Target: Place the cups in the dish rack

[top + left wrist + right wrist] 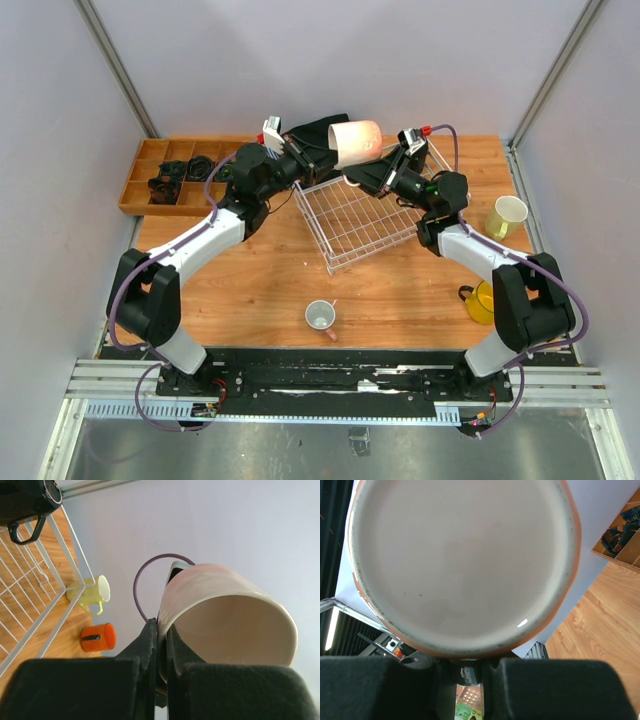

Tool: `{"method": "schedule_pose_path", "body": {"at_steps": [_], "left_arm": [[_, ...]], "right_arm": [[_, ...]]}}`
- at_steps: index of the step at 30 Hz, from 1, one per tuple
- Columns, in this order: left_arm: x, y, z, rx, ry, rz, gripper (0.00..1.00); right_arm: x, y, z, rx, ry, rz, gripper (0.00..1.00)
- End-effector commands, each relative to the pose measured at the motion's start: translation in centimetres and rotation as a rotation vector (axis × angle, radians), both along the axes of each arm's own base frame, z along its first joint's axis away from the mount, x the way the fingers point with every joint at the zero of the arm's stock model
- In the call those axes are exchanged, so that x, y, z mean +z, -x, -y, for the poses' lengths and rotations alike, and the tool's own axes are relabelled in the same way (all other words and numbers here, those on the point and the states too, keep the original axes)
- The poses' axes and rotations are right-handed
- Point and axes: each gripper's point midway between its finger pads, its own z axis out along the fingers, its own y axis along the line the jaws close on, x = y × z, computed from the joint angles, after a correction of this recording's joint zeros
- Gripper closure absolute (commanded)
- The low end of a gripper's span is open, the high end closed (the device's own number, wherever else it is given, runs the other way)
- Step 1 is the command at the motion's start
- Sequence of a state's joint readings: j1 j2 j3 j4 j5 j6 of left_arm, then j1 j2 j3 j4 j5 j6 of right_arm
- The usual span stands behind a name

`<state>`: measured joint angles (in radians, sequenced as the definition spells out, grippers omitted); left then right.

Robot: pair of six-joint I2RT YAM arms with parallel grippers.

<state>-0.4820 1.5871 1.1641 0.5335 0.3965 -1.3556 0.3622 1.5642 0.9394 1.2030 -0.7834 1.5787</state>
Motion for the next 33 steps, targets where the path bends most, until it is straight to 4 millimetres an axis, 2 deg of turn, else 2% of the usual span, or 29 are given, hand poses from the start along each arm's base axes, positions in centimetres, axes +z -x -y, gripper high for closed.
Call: {"method": "schedule_pose_path", "body": {"at_steps": [1,8,14,18,21,26,33], "left_arm": [[-1.7,2.8,1.6,-0.089,-0.113,0.076,0.96],[-3.5,2.4,0.7,-0.042,-0.165,0.043,0.59],[-5.2,2.1,-1.4,0.013,-0.226,0.002,0.44],[-6.6,2.2,-3.1,0.071,-0.323,-0.027,0.41],[-7.5,2.1,-4.2,0.099,-0.418,-0.044,0.36],[-7.3,2.2,-5.4,0.109,-0.549,-0.015,0.35],[-6.4,2.6,-7.0,0.15,-0.623,0.062,0.35]], "right_arm": [[3.2,0.3,0.4,-0.065,-0.055,0.084,0.99],[3.0,-0.1,2.0,-0.132,-0.004,0.103,0.99],[1.4,-1.5,5.0,-0.199,0.085,0.081,0.99],[-0.3,-2.5,7.5,-0.262,0.233,0.077,0.99],[-2.4,-3.4,9.2,-0.317,0.394,0.061,0.99],[-6.2,-4.6,12.7,-0.401,0.676,0.022,0.99],[-9.4,-6.4,17.0,-0.513,0.999,-0.024,0.99]]}}
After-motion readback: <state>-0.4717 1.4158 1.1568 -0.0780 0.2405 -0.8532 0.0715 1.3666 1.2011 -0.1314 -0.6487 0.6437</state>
